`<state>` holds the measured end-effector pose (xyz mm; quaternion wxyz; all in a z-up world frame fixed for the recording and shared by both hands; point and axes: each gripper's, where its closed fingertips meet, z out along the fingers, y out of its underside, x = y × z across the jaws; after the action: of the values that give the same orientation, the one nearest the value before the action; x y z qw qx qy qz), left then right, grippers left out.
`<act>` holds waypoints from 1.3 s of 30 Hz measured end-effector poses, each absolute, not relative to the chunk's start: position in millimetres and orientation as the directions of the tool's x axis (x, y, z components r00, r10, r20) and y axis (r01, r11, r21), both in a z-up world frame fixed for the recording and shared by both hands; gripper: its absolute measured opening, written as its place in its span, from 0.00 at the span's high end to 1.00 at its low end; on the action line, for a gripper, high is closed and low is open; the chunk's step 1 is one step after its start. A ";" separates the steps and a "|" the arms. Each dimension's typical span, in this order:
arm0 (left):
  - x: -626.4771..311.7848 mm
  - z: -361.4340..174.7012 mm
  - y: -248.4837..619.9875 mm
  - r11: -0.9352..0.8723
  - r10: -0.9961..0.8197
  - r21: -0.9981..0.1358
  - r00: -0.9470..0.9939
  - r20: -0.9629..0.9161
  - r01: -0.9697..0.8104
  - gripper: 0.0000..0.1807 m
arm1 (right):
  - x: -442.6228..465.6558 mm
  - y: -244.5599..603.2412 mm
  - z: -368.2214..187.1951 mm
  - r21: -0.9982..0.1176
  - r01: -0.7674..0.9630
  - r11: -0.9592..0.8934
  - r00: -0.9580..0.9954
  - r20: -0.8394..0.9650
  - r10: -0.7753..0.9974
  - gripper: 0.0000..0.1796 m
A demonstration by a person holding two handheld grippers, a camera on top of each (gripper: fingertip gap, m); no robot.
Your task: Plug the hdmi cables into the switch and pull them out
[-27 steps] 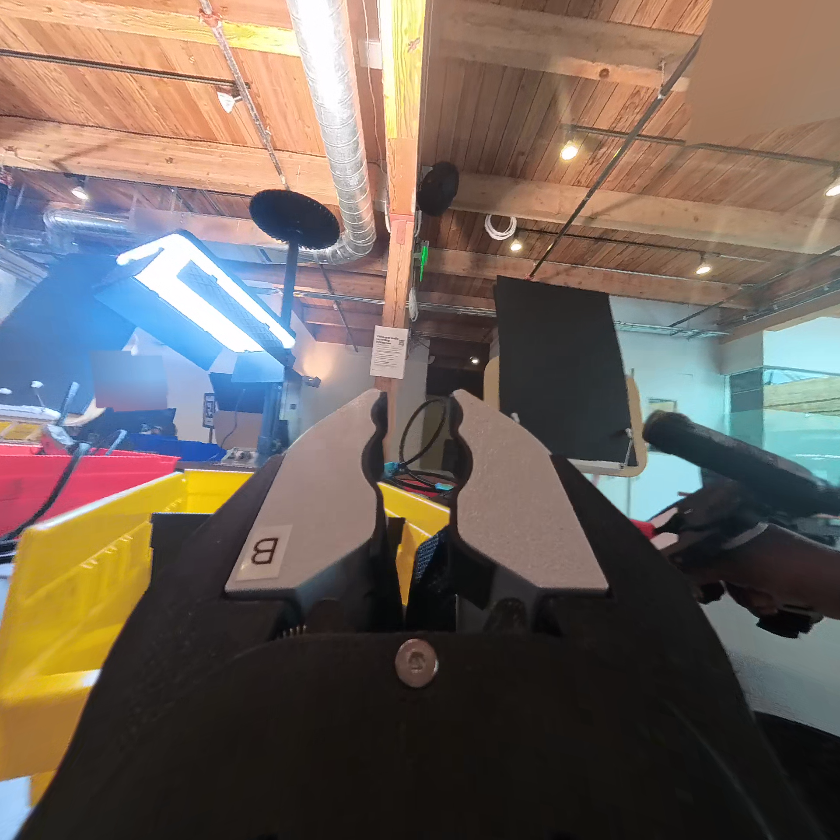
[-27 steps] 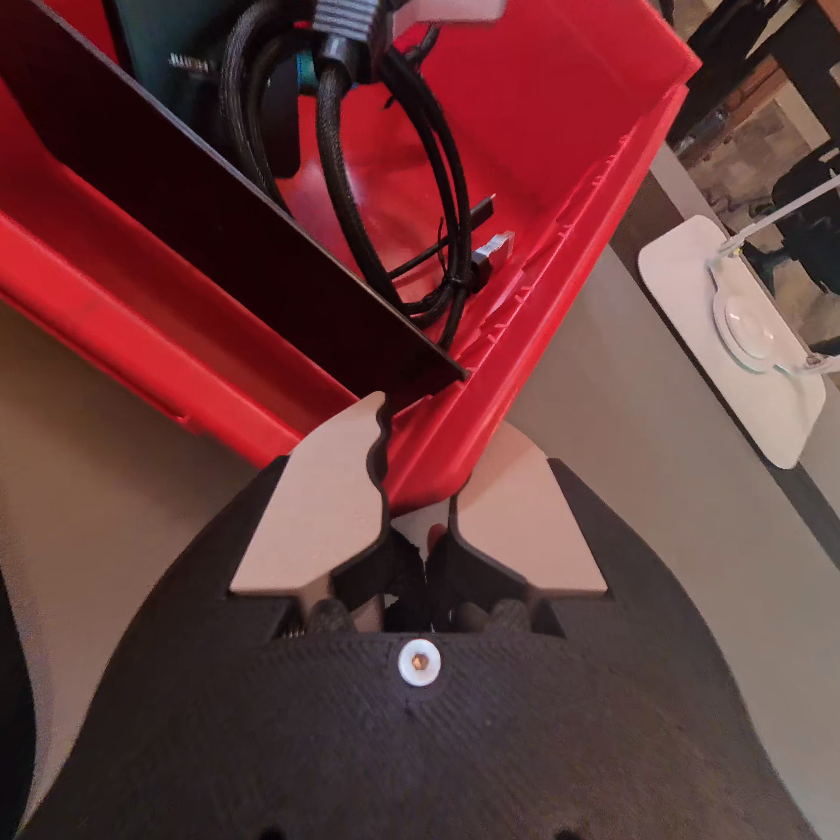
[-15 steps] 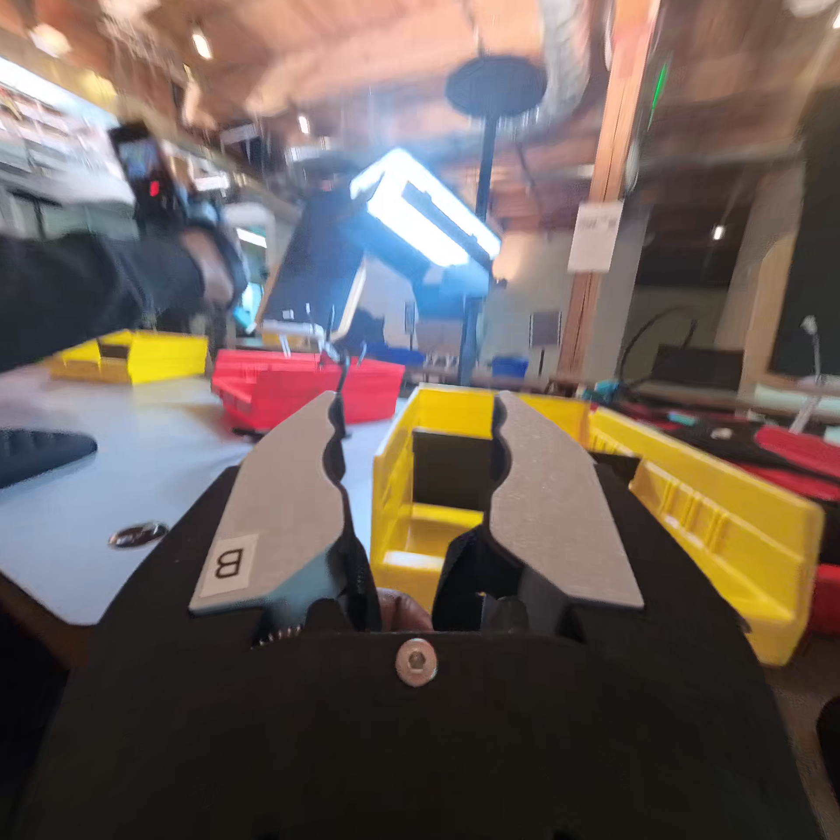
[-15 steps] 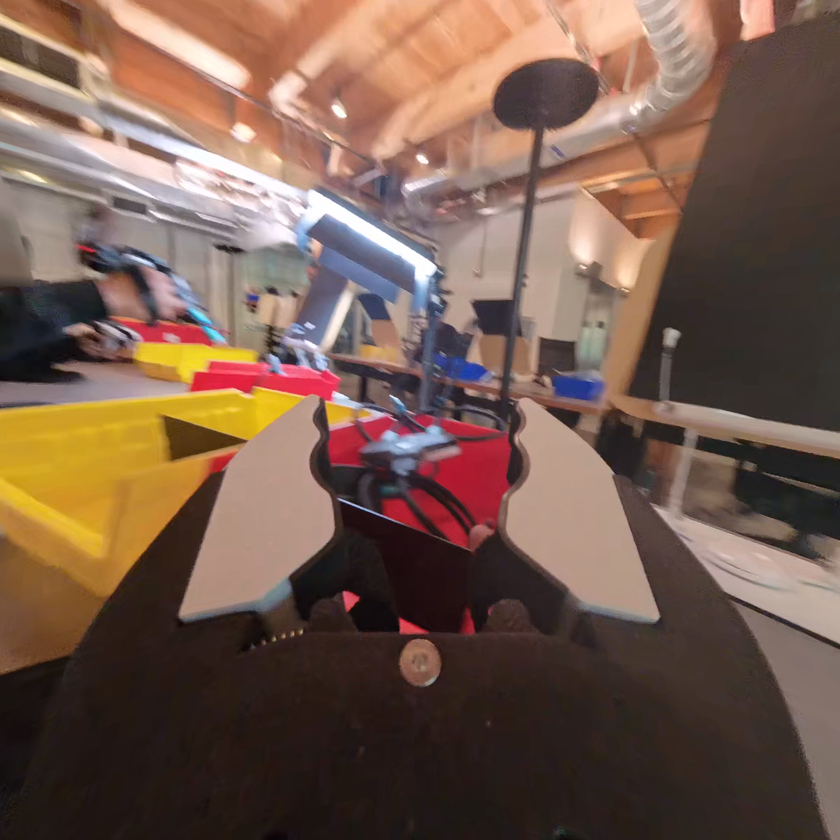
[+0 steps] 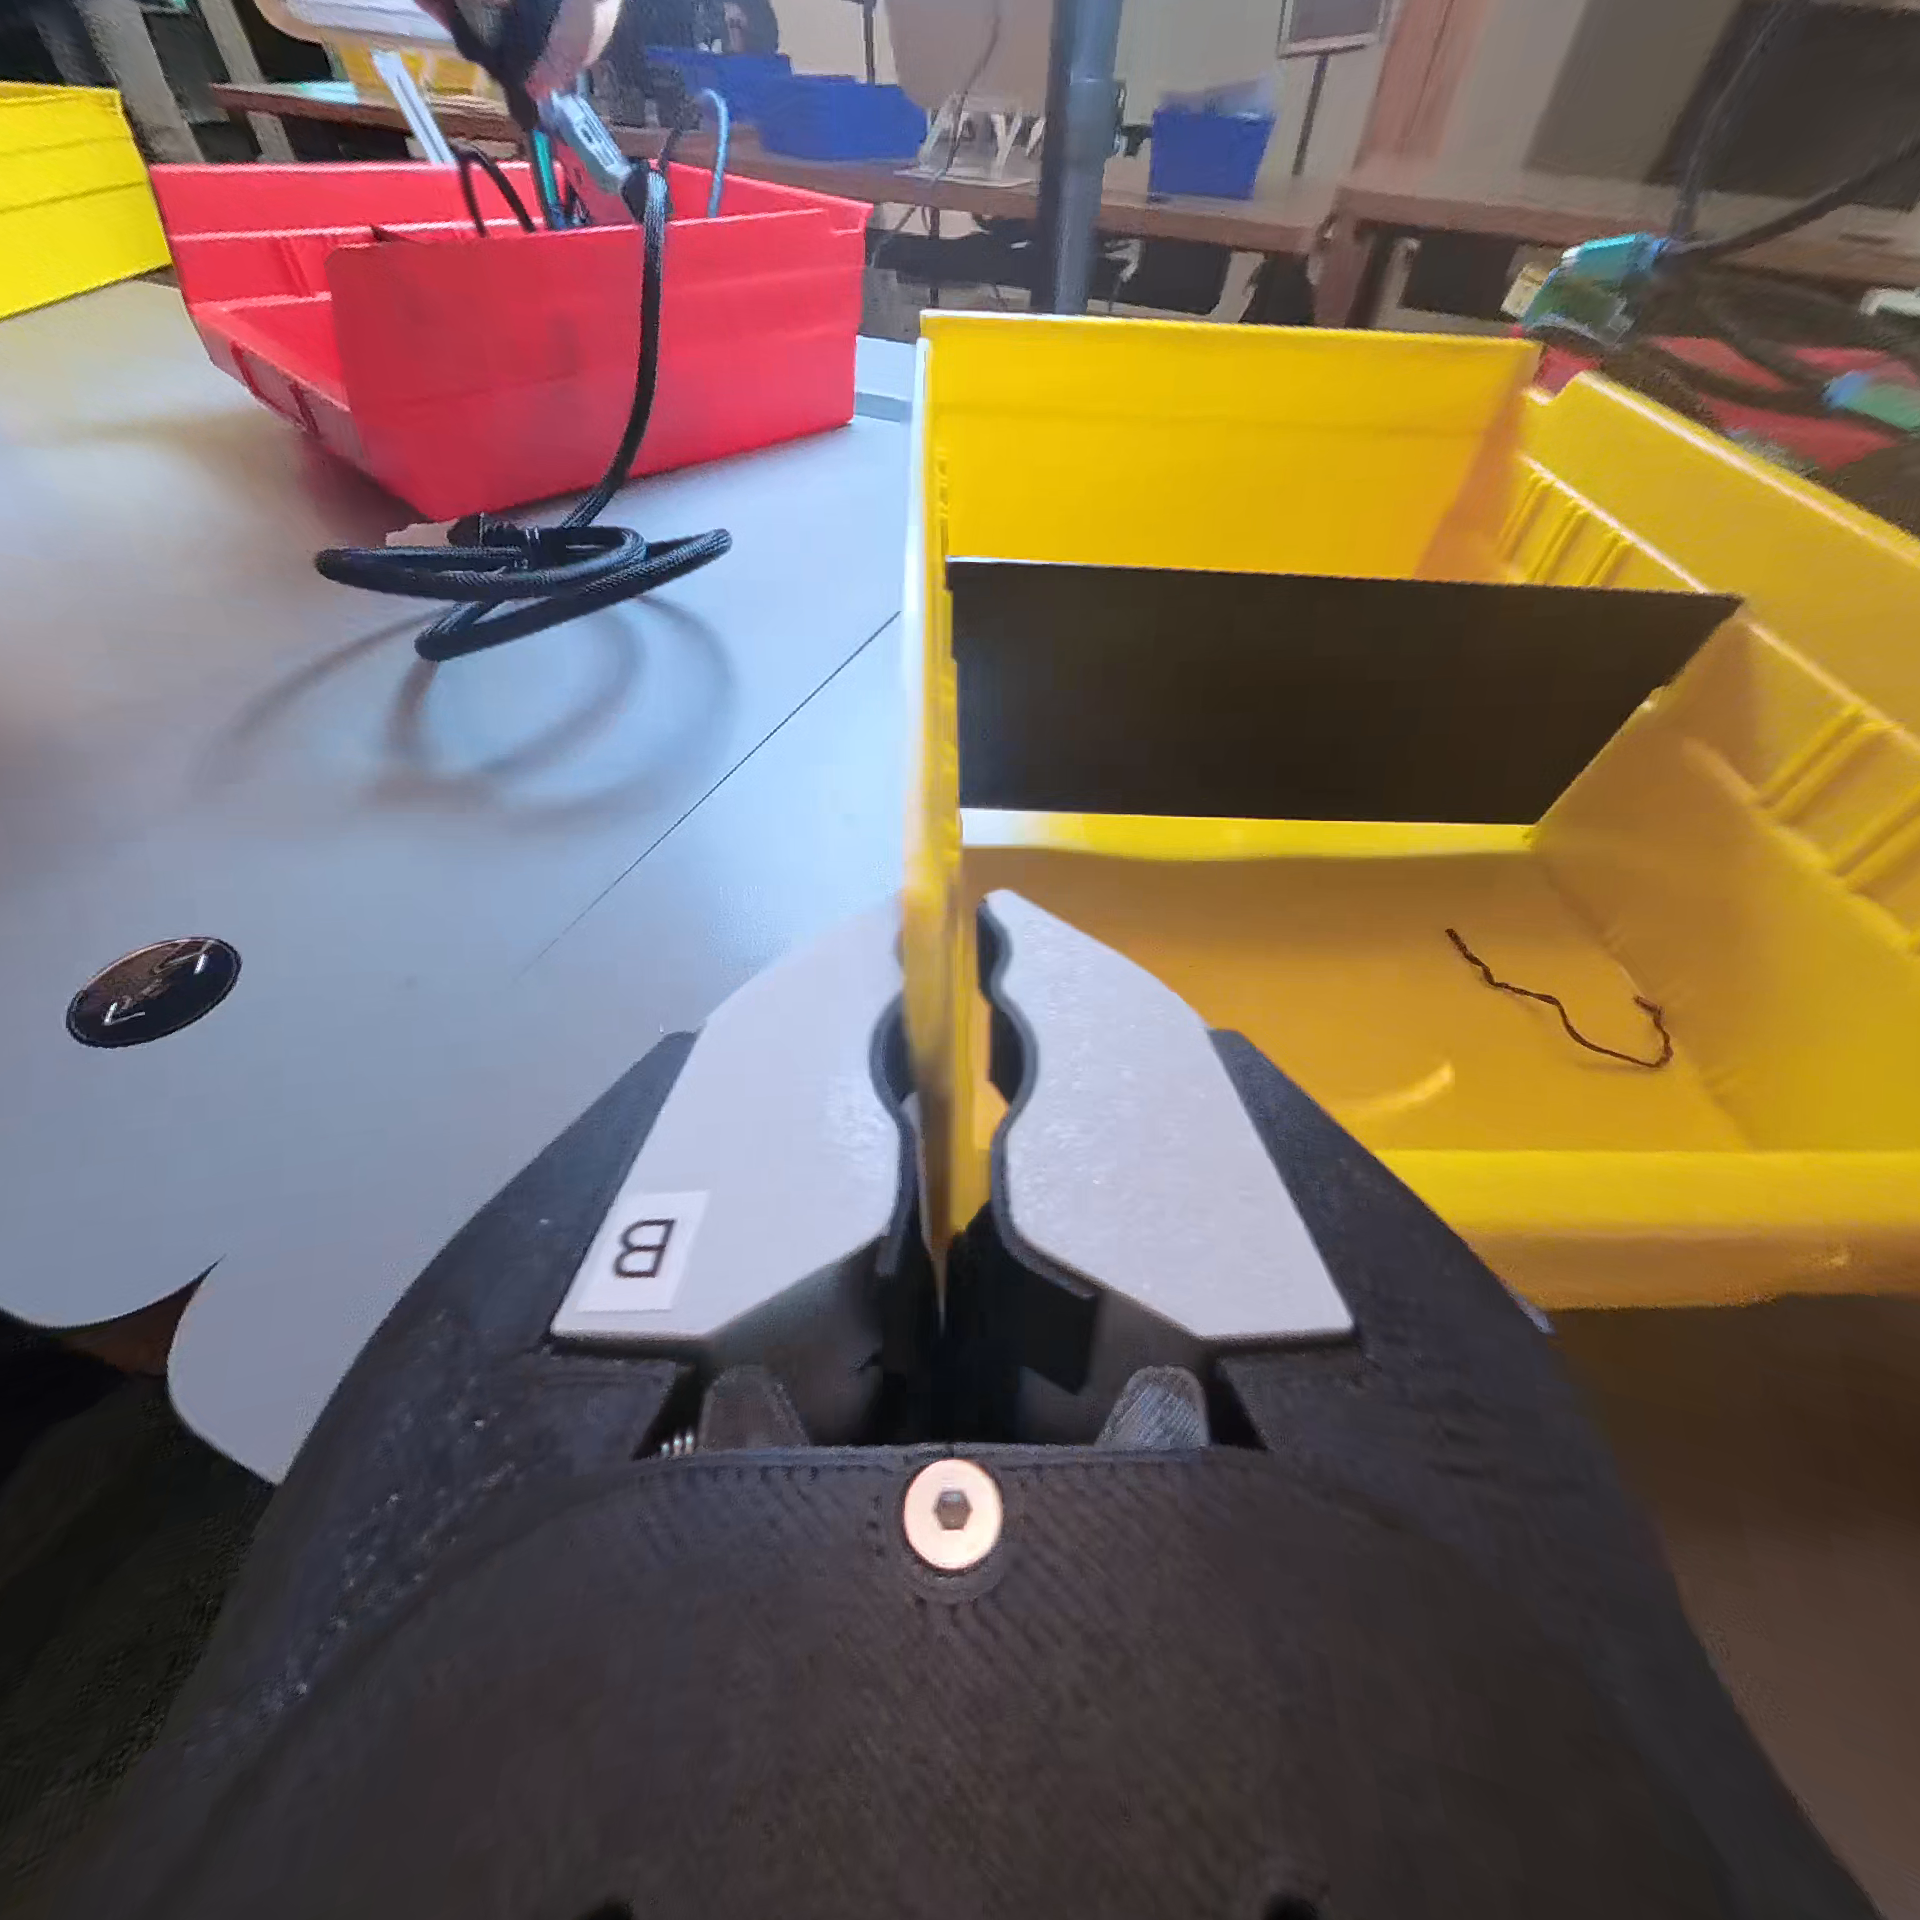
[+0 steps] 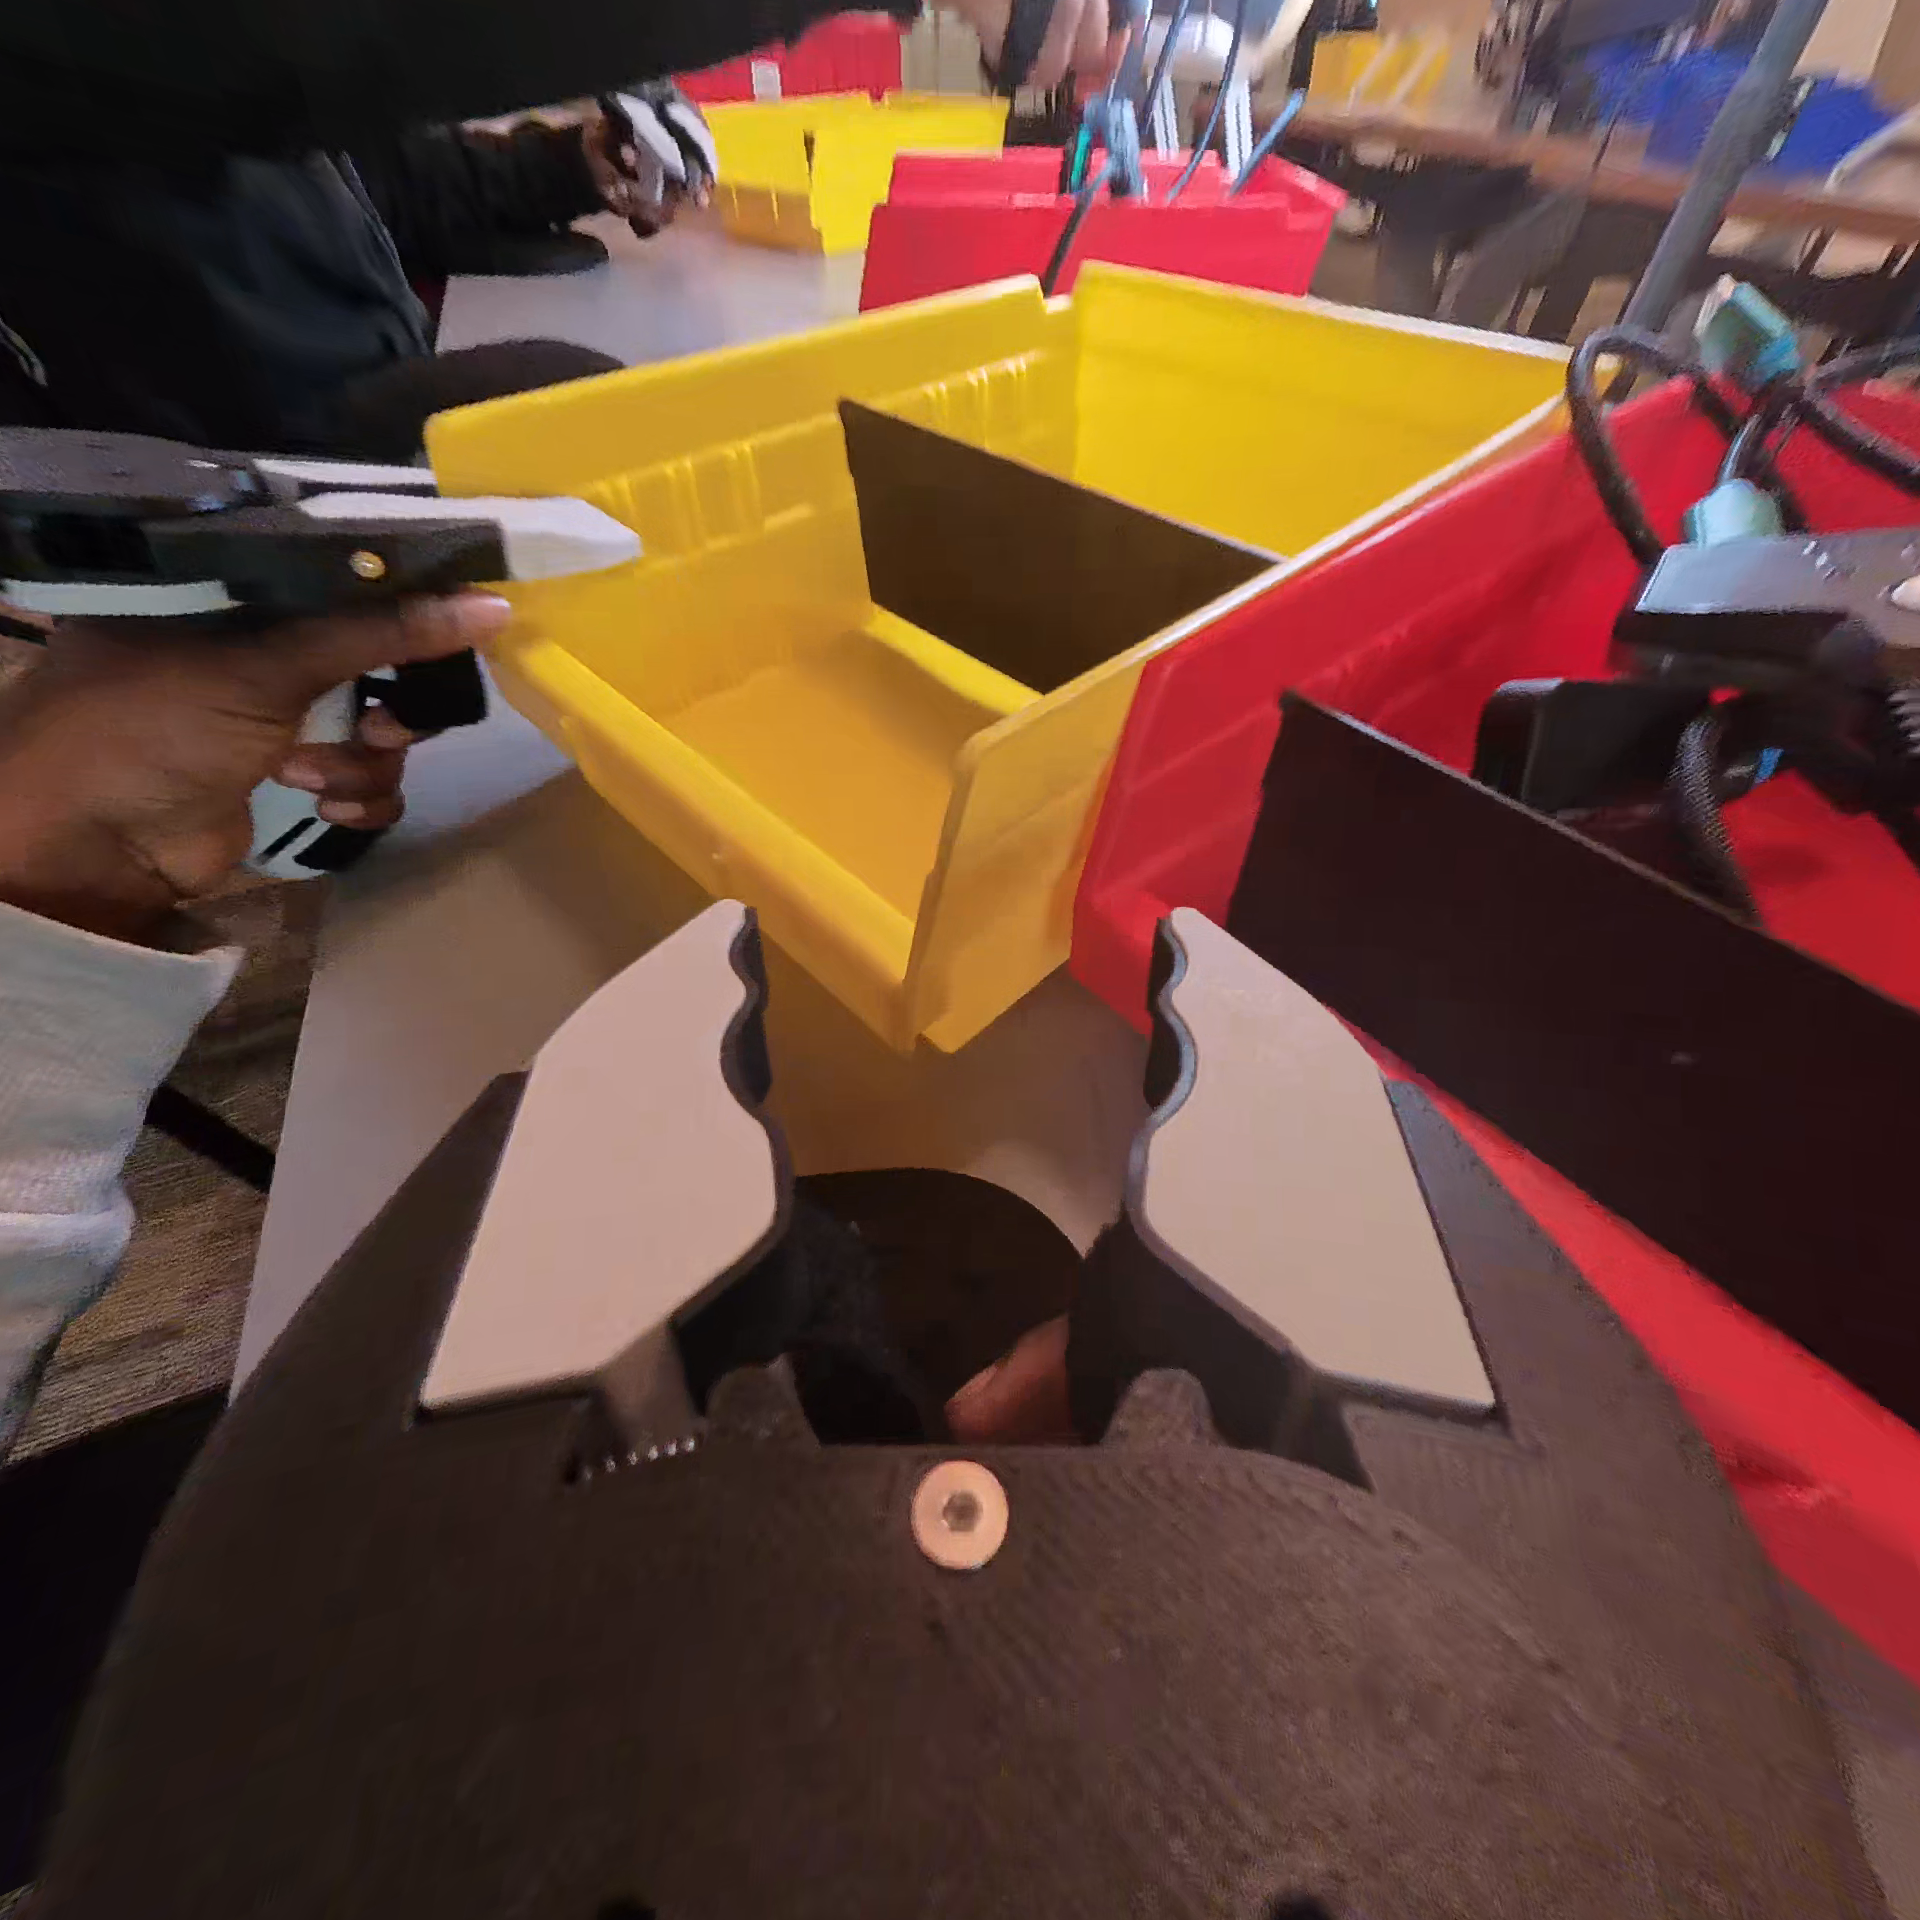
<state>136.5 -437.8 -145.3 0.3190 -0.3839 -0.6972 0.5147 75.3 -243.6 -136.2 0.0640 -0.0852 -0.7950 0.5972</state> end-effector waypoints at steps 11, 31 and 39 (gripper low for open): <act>202.9 -148.4 -389.1 0.119 0.929 -0.931 -0.370 -0.018 0.345 0.90 | 84.8 -249.2 -144.2 -0.940 0.006 0.341 -0.986 0.052 0.160 0.66; 221.2 -68.7 -379.4 -0.117 0.822 -0.992 -0.556 -0.122 0.045 0.94 | 92.4 -261.8 -125.3 -0.927 -0.218 0.307 -0.923 0.298 0.244 0.91; 218.8 32.1 -273.6 -0.446 0.799 -0.812 -0.576 -0.173 -0.376 0.94 | 72.7 -172.0 -25.2 -0.887 -0.462 -0.001 -0.771 0.401 0.494 0.92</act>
<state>218.8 -273.6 32.1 0.3658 -0.2798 -0.3781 0.8031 72.7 -172.0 -25.2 0.3379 -0.0129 -0.6208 0.7073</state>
